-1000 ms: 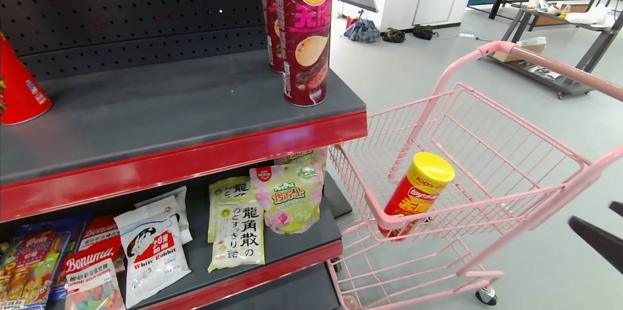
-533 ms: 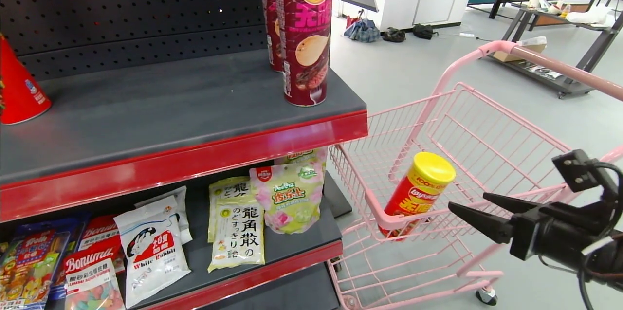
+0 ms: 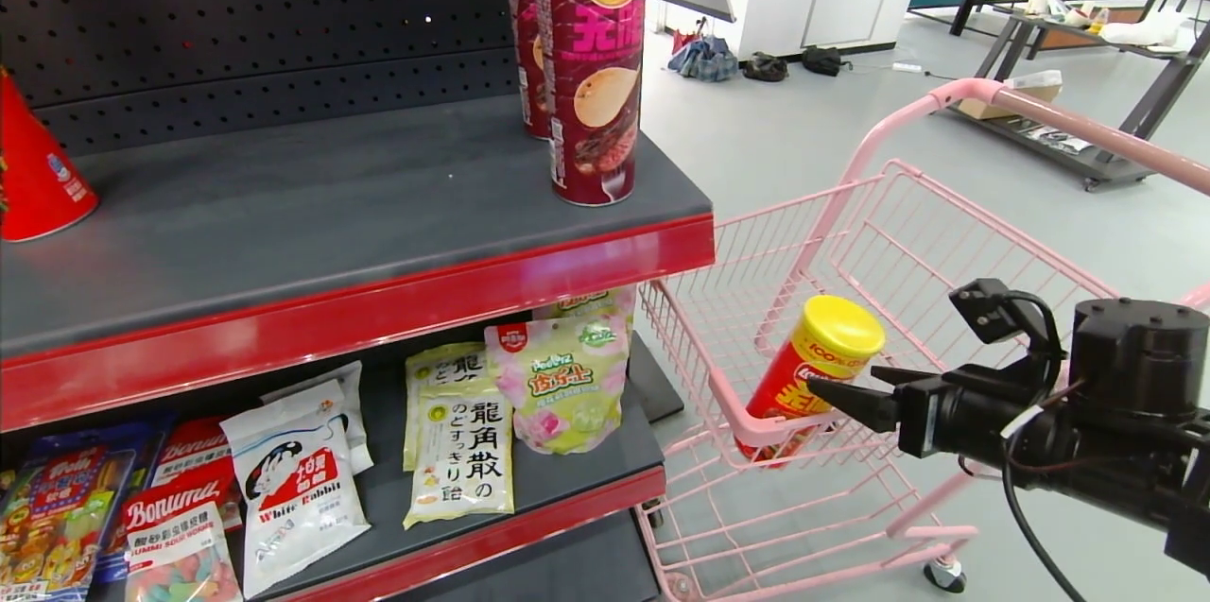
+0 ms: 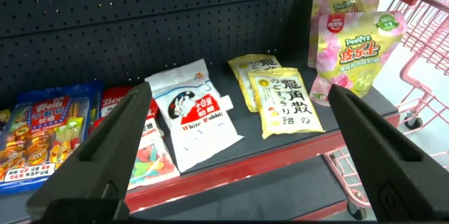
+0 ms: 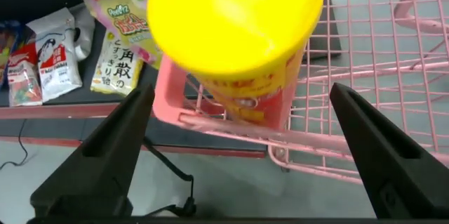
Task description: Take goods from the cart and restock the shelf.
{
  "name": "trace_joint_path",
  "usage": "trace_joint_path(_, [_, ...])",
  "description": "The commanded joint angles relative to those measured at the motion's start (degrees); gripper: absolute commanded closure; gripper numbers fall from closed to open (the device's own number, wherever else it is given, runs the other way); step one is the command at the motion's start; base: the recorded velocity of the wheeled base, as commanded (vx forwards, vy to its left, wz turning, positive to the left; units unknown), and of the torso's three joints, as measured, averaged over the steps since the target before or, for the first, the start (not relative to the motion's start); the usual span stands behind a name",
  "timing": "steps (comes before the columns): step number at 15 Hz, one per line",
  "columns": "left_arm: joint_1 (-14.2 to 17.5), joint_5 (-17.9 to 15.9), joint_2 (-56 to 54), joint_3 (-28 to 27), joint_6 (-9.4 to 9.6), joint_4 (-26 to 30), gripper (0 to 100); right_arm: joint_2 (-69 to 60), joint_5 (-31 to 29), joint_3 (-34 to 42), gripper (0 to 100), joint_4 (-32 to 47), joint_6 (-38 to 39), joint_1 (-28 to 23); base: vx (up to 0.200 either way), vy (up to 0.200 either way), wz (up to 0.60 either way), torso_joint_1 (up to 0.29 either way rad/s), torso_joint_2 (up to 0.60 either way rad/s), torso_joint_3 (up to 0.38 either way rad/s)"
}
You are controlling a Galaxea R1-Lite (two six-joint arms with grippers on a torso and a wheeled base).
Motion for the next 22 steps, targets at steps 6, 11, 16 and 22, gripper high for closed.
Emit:
trace_joint_path(6, [0.0, 0.0, 0.1, 0.0, 0.0, 0.0, 0, 9.0, 0.0, -5.8, 0, -2.1, 0.4, 0.0, 0.0, 0.0, 0.0, 0.0, 0.0, 0.0])
trace_joint_path(11, [0.0, 0.0, 0.1, 0.0, 0.09, 0.0, 0, 15.4, 0.0, -5.9, 0, -10.5, 0.4, -0.3, 0.0, 0.0, 0.0, 0.0, 0.0, 0.0])
trace_joint_path(16, [0.0, 0.0, 0.1, 0.0, 0.09, 0.0, 0, 16.2, -0.2, -6.7, 100, -11.3, 0.9, -0.1, 0.0, 0.0, 0.0, 0.0, 0.0, 0.0])
trace_joint_path(22, [0.0, 0.0, 0.1, 0.0, 0.09, 0.0, 0, 11.5, -0.3, -13.2, 100, -10.7, -1.0, 0.0, 0.0, 0.0, 0.0, 0.0, 0.0, 0.0])
